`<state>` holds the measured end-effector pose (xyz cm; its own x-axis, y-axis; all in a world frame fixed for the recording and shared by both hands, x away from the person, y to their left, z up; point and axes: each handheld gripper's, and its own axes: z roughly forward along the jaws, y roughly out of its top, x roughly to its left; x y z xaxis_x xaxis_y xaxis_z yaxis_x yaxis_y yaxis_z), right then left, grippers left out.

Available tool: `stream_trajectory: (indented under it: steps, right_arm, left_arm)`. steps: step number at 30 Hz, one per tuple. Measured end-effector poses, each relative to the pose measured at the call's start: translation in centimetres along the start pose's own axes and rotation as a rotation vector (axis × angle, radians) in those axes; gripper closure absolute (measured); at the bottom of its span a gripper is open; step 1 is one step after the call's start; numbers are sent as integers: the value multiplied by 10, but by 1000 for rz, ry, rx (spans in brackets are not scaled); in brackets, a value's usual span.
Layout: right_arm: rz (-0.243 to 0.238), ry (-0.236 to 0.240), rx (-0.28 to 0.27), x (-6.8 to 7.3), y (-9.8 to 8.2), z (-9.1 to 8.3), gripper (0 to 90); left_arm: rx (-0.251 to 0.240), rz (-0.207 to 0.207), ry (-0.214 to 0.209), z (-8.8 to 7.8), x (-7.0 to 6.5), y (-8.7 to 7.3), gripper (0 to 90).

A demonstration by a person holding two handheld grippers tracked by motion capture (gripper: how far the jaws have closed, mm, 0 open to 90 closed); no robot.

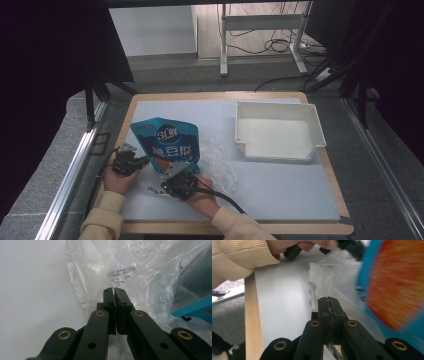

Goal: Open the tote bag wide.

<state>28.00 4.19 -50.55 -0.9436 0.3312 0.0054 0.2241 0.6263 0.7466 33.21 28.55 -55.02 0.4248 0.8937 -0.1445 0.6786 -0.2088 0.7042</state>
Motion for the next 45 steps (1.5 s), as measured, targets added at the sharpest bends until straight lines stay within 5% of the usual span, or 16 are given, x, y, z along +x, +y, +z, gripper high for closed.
stream_trajectory:
  steps: [9, 18, 35, 42, 45]
  right_arm:
    - [75, -81, -11, -34, -34, -44, 890]
    - [144, -164, 2, -63, -63, -52, 890]
    - [205, -140, 12, -73, -81, -43, 889]
    - [201, -163, -58, -74, -69, -63, 889]
    - [209, -181, -47, -78, -72, -66, 889]
  left_arm:
    - [1, 0, 2, 0, 0, 0, 888]
    - [-3, -3, 5, 0, -1, 0, 888]
    - [-3, -3, 3, 0, -1, 0, 886]
    - [-3, -4, 1, 0, 0, 0, 887]
    - [-3, -4, 2, 0, 0, 0, 886]
